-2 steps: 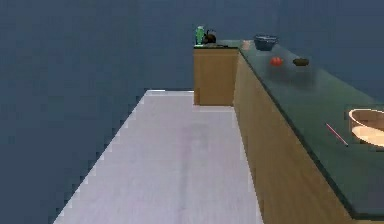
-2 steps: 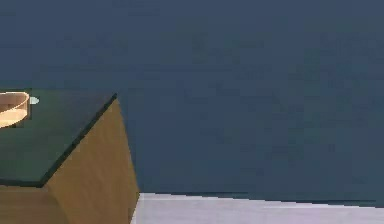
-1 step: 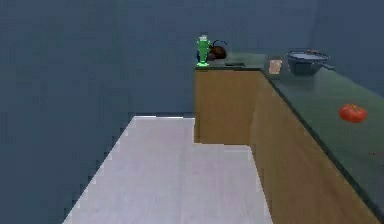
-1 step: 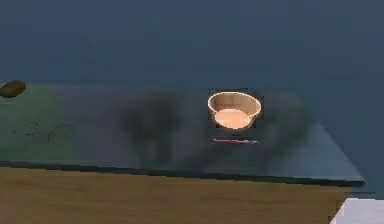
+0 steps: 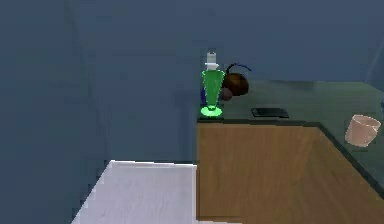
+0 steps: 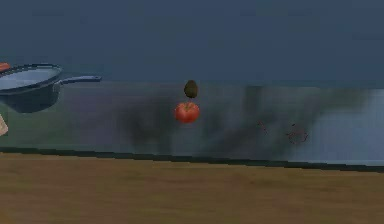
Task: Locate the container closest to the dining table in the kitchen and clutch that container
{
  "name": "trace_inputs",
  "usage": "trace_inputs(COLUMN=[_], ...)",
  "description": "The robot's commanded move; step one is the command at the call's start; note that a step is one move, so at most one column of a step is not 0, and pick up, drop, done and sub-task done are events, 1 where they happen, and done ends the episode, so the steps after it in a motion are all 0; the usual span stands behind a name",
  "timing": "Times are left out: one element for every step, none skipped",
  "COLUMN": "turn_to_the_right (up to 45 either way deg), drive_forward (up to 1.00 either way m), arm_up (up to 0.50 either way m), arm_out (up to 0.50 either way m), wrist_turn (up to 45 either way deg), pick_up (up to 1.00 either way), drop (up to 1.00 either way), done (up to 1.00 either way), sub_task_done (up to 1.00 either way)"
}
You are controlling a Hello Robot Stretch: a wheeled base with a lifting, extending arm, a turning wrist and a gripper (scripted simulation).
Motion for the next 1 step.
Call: trace_inputs(turn_to_the_right=[0.0], drive_forward=[0.25], arm_up=[0.0], arm_out=[0.0], wrist_turn=[0.0], pick_up=[0.0], drop=[0.0], done=[0.0], sub_task_done=[0.0])
